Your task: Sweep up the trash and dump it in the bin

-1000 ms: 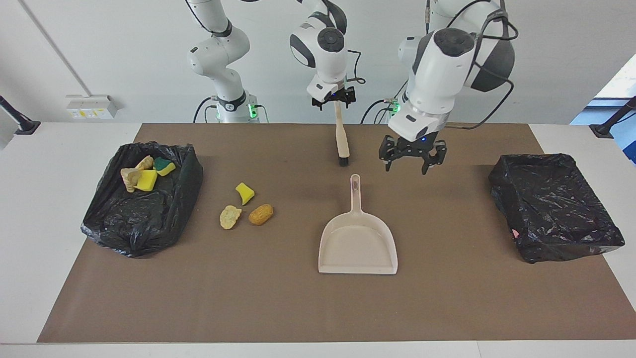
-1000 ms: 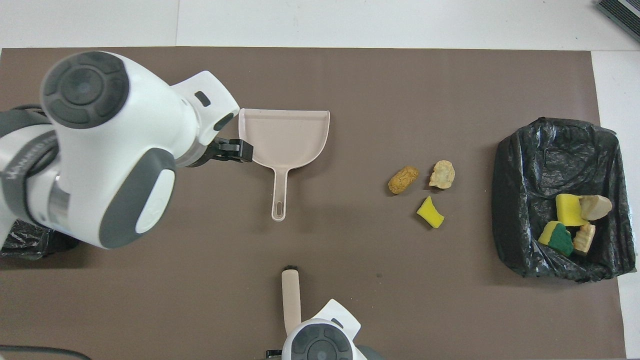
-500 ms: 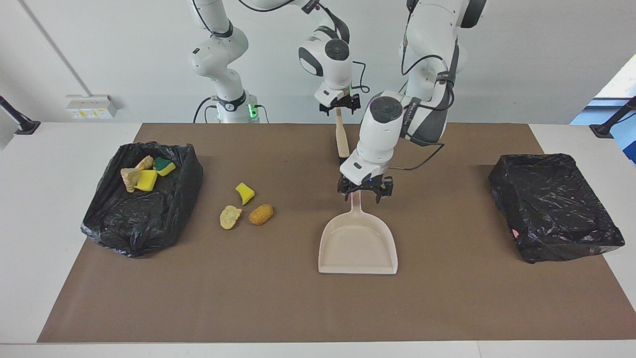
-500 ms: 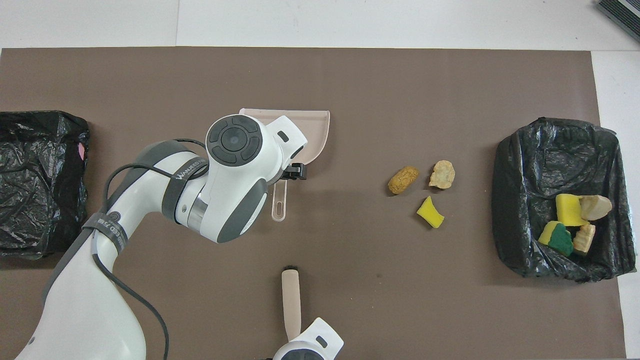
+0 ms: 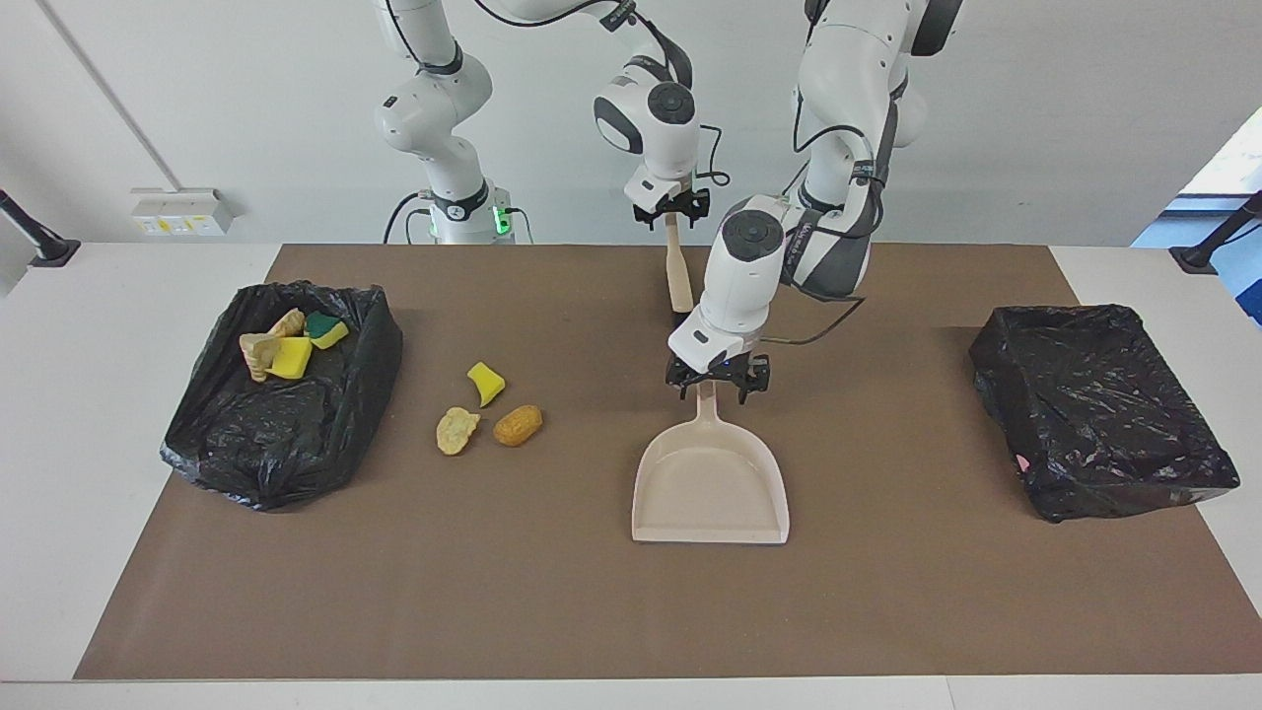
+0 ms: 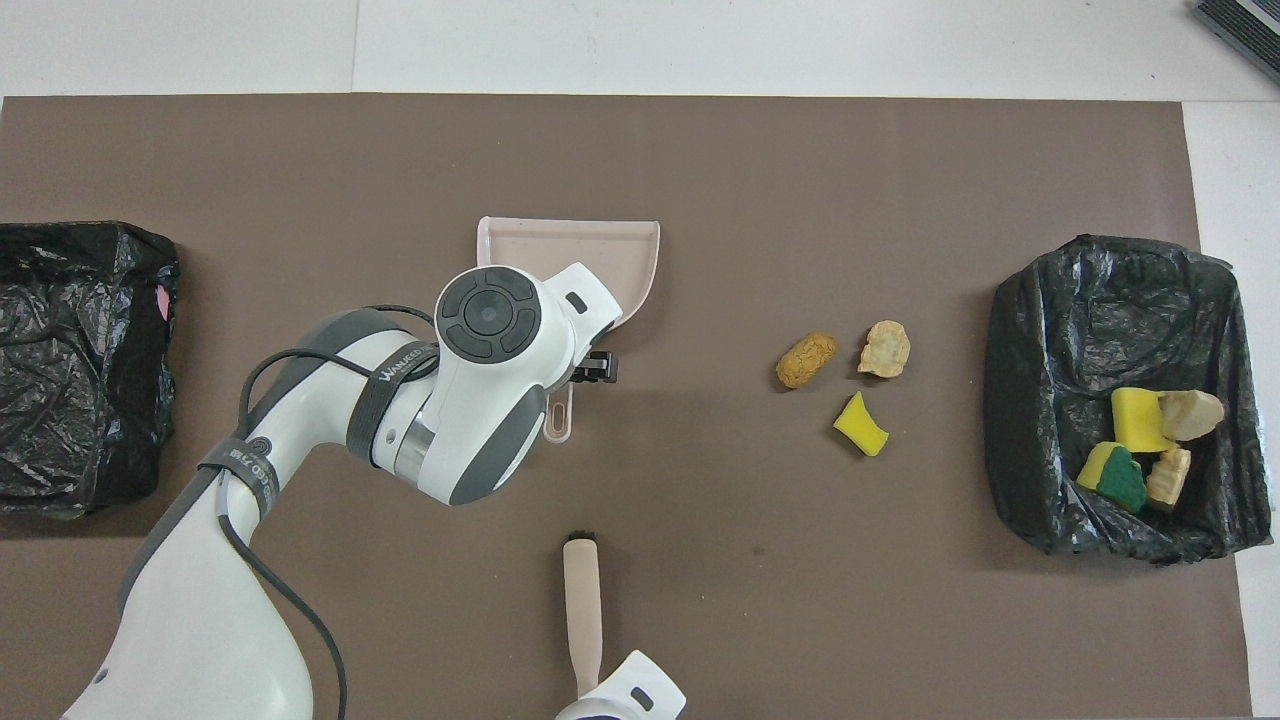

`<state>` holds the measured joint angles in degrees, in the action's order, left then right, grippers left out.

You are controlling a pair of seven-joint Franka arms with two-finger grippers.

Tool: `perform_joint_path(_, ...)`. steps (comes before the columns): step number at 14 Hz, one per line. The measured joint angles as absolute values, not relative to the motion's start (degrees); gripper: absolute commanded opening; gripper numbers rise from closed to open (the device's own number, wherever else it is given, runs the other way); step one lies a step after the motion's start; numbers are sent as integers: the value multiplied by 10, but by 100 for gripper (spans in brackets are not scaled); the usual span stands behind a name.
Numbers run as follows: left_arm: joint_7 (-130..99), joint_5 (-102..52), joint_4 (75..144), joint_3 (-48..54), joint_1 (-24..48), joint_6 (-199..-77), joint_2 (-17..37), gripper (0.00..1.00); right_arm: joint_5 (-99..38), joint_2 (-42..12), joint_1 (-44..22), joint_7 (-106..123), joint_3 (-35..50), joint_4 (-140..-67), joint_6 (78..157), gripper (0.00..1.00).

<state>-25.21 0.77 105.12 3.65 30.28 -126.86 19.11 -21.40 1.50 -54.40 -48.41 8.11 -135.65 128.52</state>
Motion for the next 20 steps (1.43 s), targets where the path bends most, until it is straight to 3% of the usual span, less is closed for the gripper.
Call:
perform_joint_path(2,-253,8,1053,36,307,-1269,192,26,-214,15,-544,-499,81,-1356,1285,0)
perform_joint_path(4,-253,8,1053,36,309,-1269,193,12,-214,15,-545,-501,81,-1356,1285,0)
perform_joint_path(7,-248,13,1051,34,310,-1269,192,0,-214,15,-544,-501,80,-1351,1274,0)
perform_joint_path(10,-180,33,1047,26,309,-1248,180,0,-213,34,-534,-501,74,-1337,1207,0)
perform_joint_path(14,67,63,1047,17,290,-1154,140,0,-189,112,-480,-477,70,-1332,1069,0)
perform_joint_path(20,467,69,1063,14,227,-1127,103,0,-130,236,-316,-342,65,-1326,921,0)
